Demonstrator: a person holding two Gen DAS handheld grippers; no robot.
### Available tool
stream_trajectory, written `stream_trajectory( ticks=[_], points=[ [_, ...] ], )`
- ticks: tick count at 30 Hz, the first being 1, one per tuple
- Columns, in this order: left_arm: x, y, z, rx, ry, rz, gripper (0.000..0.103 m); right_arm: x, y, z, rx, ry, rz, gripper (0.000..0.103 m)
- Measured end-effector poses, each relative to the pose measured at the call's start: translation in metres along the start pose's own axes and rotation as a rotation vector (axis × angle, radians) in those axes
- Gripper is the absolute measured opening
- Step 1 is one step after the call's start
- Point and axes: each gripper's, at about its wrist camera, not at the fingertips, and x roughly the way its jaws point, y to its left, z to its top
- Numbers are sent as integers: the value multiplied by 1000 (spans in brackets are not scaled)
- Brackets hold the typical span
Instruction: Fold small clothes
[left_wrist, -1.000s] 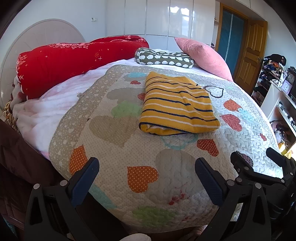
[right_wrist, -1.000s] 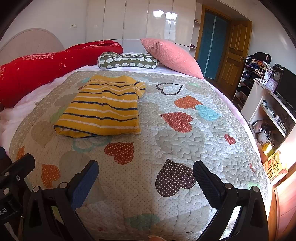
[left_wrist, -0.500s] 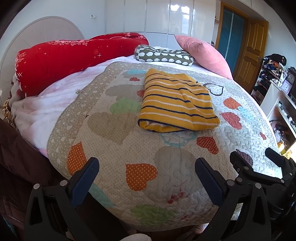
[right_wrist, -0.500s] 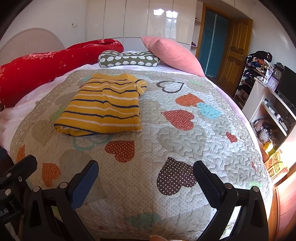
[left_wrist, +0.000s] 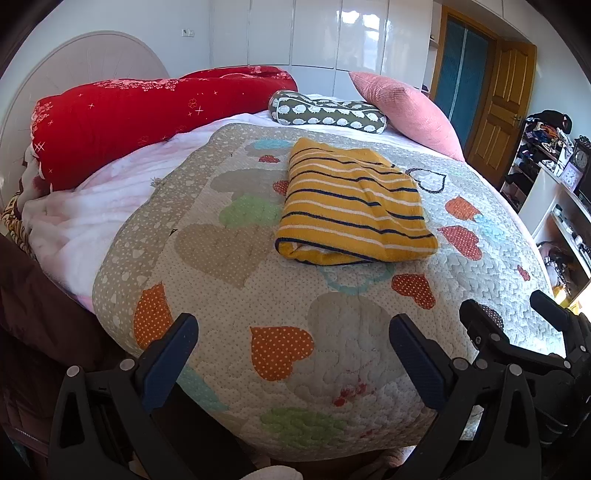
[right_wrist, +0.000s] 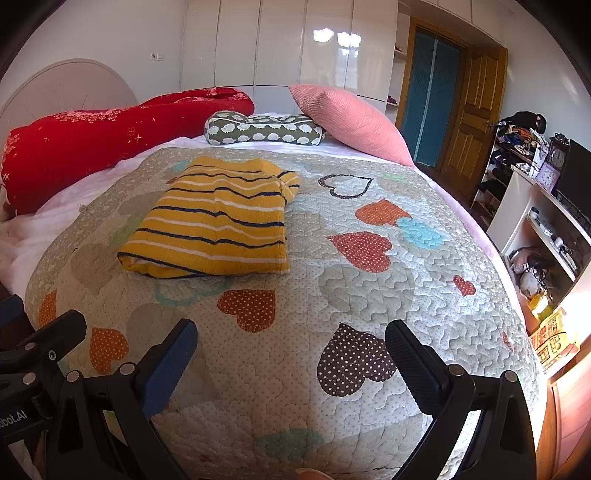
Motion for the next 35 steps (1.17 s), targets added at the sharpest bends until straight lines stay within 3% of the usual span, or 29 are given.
stream_trajectory(
  ticks=[3,7,12,24,35],
  points=[
    [-4,0,0,0,-24,-7,103,0,-1,0,5,2,17,102],
    [-16,-1,2,21,-87,-7,103,-1,-6,0,37,-6,-31,102],
    [-23,2,10,45,-108,-54,103,7,-19,11,83,28,-2,102],
    [22,32,24,34,-19,-29,103,64,25,48,-17,77,58,102],
    [70,53,23,-74,123,-30,103,91,44,50,-66,75,22,102]
  ],
)
